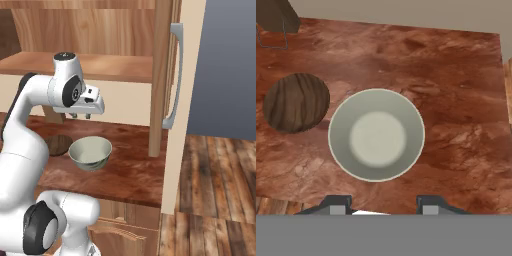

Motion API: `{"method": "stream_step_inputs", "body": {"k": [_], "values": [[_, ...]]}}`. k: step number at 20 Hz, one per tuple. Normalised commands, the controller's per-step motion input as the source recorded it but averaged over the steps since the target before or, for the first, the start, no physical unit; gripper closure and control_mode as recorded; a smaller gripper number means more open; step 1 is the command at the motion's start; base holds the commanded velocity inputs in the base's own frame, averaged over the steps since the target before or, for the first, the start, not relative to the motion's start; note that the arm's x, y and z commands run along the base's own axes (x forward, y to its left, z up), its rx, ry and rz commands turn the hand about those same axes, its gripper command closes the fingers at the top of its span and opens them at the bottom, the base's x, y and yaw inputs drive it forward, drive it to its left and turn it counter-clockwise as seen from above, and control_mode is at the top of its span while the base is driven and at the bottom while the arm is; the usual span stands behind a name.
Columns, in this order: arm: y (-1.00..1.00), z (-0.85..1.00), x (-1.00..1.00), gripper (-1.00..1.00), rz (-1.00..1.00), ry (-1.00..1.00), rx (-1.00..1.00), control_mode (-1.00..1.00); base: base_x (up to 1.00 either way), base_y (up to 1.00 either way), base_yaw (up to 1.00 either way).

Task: Pick up the bowls on the counter and stack them on top of one another in the open cabinet. Place the smaller bowl on top of the larger bowl.

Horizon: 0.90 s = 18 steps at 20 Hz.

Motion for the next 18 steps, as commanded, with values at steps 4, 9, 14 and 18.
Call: {"method": "stream_step_inputs", "body": {"k": [4, 9, 14, 18], "values": [[0.08, 0.0, -0.04, -1.0, 0.0, 0.0, 0.0, -1.0, 0.0, 0.0, 0.0], [0.33, -0.04, -0.2, -1.0, 0.01, 0.0, 0.0, -1.0, 0.0, 0.0, 0.0], [0.5, -0.09, -0.28, -1.0, 0.05, 0.0, 0.0, -1.0, 0.0, 0.0, 0.0], [0.63, -0.11, -0.27, -1.0, 0.03, 0.0, 0.0, -1.0, 0.0, 0.0, 0.0]]}}
